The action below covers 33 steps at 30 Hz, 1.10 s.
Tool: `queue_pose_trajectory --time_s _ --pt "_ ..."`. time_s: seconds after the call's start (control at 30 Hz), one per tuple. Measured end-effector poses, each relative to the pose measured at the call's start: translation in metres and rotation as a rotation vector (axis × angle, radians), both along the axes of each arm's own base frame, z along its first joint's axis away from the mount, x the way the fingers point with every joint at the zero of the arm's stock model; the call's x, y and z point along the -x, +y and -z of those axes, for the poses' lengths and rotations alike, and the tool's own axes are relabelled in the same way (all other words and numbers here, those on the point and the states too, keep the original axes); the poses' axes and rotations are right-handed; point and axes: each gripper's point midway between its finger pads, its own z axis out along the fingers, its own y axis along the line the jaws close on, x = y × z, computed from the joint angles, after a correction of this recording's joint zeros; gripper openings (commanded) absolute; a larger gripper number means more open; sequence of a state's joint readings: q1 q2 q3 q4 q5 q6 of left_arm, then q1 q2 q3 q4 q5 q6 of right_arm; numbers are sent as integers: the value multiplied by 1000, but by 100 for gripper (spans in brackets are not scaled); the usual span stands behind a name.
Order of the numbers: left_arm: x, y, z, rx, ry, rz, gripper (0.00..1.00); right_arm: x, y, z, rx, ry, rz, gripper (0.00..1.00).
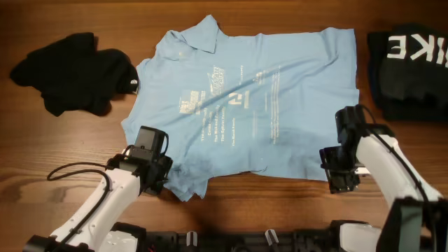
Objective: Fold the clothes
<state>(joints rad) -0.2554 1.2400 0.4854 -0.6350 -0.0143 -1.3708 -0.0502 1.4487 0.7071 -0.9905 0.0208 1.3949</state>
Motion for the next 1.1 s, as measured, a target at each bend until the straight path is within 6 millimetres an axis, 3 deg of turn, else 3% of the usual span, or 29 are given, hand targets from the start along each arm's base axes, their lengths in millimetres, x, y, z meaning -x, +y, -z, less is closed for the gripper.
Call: queue_pose_trajectory --time_s 0.3,0.33,0.47,0.53,0.63,0.67,0.73,0.8,0.83,0.9,0.93,1.0,1.03,1.1 --pt "-1 0 0 -2 -4 -5 57 0 3 12 -8 65 -11 80" --pt "-1 0 0 -2 -4 -6 56 -1 3 12 -8 67 -12 74" --pt "0 1 1 -7 11 -13 39 -12 4 18 -16 18 -10 5" --pt "0 2 2 -17 21 -17 27 -26 6 22 -25 -48 -8 4" --pt "-3 2 3 -21 20 -17 9 -31 7 24 -30 -93 -8 4" --pt "-6 2 3 -19 13 -19 10 -31 7 24 -31 -100 -17 4" --pt "-8 1 3 -17 6 -21 24 -31 7 24 -33 -104 -35 6" --pt "-8 1 3 -19 7 -26 35 -31 7 24 -36 -105 -60 16" --pt "-9 1 3 -19 3 -22 38 -31 7 24 -38 -102 -76 22" --pt "-13 1 2 -19 -11 -27 48 -27 7 24 -41 -91 -108 54" --pt "-14 1 1 -22 -15 -24 51 -24 6 24 -39 -80 -124 66" --pt "-16 3 1 -32 -25 -28 51 -28 7 23 -47 -109 -147 74" --pt "-17 4 0 -36 -27 -29 51 -41 9 24 -57 -166 -160 76" --pt "-17 4 0 -39 -27 -30 51 -45 11 24 -66 -179 -181 78"
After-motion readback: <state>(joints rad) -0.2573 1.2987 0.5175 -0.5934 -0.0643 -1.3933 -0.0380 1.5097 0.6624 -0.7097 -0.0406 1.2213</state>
